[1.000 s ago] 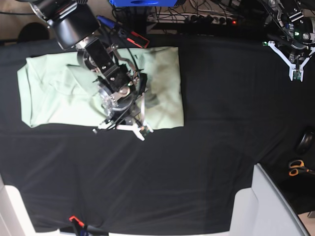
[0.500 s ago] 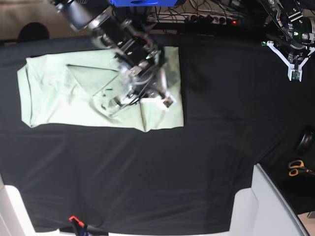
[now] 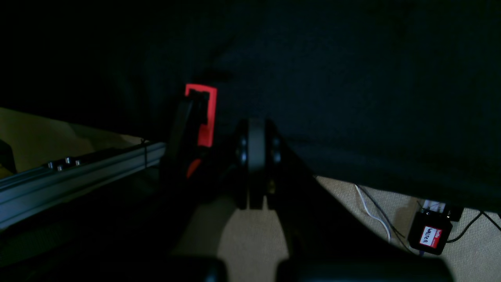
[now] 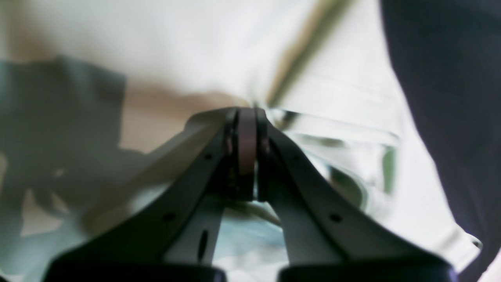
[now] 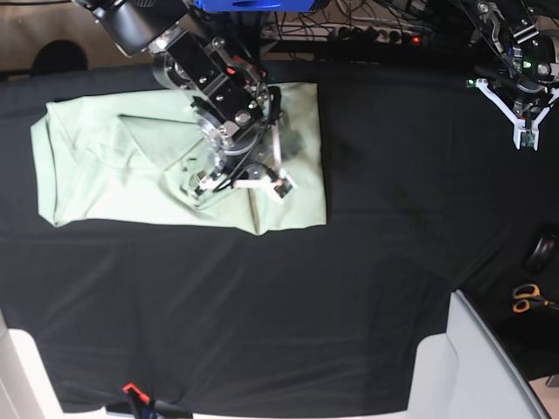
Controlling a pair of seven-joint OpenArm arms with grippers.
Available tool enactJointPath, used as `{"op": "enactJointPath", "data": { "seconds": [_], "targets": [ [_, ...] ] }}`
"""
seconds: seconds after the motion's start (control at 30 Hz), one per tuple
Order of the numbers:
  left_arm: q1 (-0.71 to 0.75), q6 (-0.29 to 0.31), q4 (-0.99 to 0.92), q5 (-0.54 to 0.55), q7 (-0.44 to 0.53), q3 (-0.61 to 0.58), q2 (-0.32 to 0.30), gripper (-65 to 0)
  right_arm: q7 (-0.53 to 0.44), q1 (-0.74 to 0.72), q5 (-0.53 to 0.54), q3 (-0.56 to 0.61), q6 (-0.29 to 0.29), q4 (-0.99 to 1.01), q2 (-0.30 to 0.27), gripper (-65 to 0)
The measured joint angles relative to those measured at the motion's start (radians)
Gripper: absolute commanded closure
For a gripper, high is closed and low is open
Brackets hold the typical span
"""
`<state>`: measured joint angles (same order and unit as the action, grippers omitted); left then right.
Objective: Fold the T-shirt properly
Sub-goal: 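Pinch the shirt's folded edge with the right gripper, then drag the pinched fabric with the right gripper toward the collar end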
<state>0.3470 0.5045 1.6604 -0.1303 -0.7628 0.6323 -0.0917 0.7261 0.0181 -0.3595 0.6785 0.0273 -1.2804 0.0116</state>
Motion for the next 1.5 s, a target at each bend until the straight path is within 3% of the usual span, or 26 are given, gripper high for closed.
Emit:
{"op": "enactJointPath", "data": {
  "seconds": [0.6, 0.83, 1.03, 1.23, 1.37, 1.43, 1.5],
  "targets": [
    [0.006, 0.0, 0.0, 0.0, 0.0, 0.0, 0.0, -0.2, -0.005, -0.117, 0.003, -0.067, -0.004, 0.087, -0.05, -0.3],
    [0.006, 0.0, 0.0, 0.002, 0.0, 0.0, 0.0, -0.2, -0.101, -0.156, 0.0, -0.063, -0.005, 0.135, -0.085, -0.1],
    [0.004, 0.0, 0.0, 0.003, 0.0, 0.0, 0.001, -0.2, -0.026, -0.09, -0.004, -0.062, -0.001, -0.051, -0.092, -0.1],
    [0.002, 0.0, 0.0, 0.003, 0.0, -0.003, 0.0, -0.2, 0.146, 0.024, 0.01, 0.054, -0.002, -0.237, -0.076, -0.1],
    [0.002, 0.0, 0.0, 0.0, 0.0, -0.004, 0.0, -0.2, 0.165, 0.068, 0.011, 0.057, -0.003, -0.256, -0.047, -1.6],
    [0.002, 0.0, 0.0, -0.001, 0.0, -0.004, 0.0, -0.2, 0.163, 0.091, 0.008, 0.057, -0.002, -0.262, -0.044, -7.7],
    [0.002, 0.0, 0.0, 0.0, 0.0, -0.004, 0.0, -0.2, 0.165, 0.109, 0.008, 0.057, -0.002, -0.262, -0.045, -22.1]
  ]
}}
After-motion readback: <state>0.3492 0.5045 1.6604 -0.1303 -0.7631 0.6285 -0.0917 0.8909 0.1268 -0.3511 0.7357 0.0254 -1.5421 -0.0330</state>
